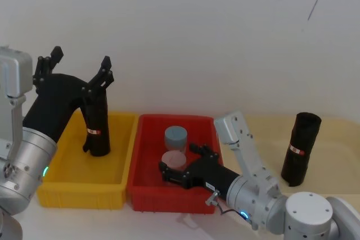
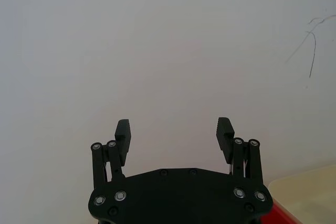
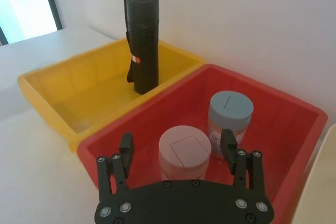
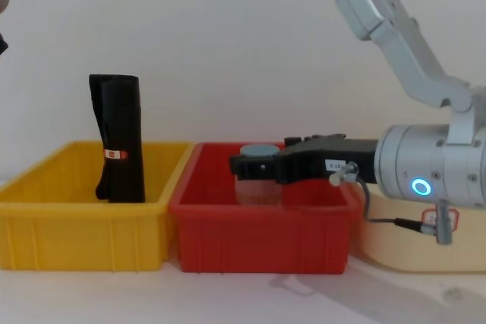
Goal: Pick up the garbage bag with the one hand and transfer it to the other hand.
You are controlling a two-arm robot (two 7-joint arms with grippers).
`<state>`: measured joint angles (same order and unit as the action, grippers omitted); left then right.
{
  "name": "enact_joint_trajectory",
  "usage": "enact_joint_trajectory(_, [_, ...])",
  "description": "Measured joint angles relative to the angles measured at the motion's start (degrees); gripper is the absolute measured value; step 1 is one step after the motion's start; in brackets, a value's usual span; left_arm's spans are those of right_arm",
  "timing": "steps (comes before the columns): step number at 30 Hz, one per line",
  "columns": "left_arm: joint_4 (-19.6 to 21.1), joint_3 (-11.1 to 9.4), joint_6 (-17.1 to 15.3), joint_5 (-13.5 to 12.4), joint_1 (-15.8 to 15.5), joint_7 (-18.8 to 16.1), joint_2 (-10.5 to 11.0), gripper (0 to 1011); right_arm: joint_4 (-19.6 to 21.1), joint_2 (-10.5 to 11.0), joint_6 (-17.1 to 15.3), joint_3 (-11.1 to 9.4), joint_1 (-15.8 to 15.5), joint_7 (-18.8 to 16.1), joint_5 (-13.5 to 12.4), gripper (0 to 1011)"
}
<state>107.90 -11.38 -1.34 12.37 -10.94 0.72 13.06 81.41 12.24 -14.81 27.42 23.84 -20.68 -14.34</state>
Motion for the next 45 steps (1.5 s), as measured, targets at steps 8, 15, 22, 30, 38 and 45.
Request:
enact_joint_trajectory(8, [0.0,0.0,0.0,0.0,0.0,0.0,0.0,1001,-2.3,-0.6,0.4,0.3,0.9,0.1,0.5,1004])
enact_joint_trajectory(15, [0.0,0.0,0.0,0.0,0.0,0.0,0.0,1001,-3.7,-1.1,0.4,0.5,1.6,0.1,1.1,1004])
enact_joint_trajectory(22, [0.0,0.0,0.0,0.0,0.0,0.0,0.0,1001,-5.1,-1.5,0.4,0.6,2.2,0.1,1.7,1004])
enact_joint_trajectory(30, [0.0,0.0,0.0,0.0,0.0,0.0,0.0,1001,-6.5,-1.9,0.1,0.9,2.9,0.1,2.7,965])
enact_joint_trajectory(38, [0.0,0.0,0.0,0.0,0.0,0.0,0.0,1001,-7.2,-2.3,-0.2,1.2,3.2,0.2,3.7,766])
enact_joint_trajectory(45, [0.0,0.0,0.0,0.0,0.0,0.0,0.0,1001,-6.8,-2.5,-0.5,0.8,3.1,0.5,4.0,666])
